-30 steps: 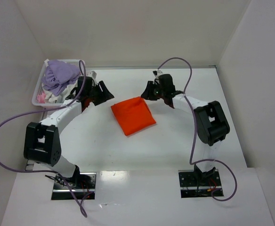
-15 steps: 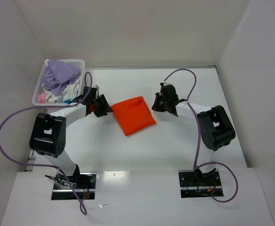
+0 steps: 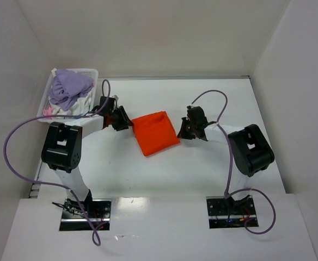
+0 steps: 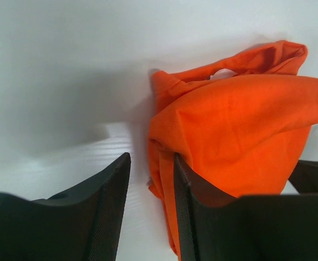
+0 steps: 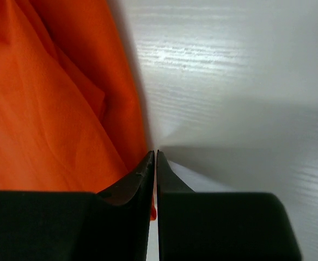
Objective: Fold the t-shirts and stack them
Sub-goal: Fold the long partially folded tshirt into a neat square
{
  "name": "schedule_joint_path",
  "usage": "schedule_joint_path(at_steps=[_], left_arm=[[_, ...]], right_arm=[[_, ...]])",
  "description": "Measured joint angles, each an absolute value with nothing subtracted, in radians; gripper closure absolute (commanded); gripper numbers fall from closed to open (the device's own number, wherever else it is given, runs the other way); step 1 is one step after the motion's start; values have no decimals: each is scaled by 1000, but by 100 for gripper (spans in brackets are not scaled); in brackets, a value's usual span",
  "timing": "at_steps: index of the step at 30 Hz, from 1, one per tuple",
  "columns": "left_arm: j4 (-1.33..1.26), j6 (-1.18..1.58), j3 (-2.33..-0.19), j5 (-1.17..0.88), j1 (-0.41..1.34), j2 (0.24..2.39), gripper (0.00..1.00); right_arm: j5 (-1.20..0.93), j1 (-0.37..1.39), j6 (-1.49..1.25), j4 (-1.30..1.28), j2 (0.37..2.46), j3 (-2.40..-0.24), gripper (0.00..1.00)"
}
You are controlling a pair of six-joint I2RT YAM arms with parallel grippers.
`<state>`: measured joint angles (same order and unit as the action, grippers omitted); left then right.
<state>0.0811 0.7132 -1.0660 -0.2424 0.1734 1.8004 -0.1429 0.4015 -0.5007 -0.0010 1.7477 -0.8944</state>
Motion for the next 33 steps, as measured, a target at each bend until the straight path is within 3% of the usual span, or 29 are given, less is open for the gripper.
schedule_joint_path(at_steps=[18, 22, 29, 33], left_arm=[[57, 683, -1213, -332, 176, 1934, 51], [67, 669, -1216, -332, 176, 1934, 45], [103, 604, -1216, -368, 176, 1912, 24], [104, 579, -1220, -411, 176, 1897, 22]], right_arm=[[-145, 505, -599, 22, 1635, -809, 90], [-93, 504, -591, -6, 1594, -811, 75], [-71, 452, -568, -18, 1536, -882, 36], [-118, 445, -539, 13, 1529, -928, 16]])
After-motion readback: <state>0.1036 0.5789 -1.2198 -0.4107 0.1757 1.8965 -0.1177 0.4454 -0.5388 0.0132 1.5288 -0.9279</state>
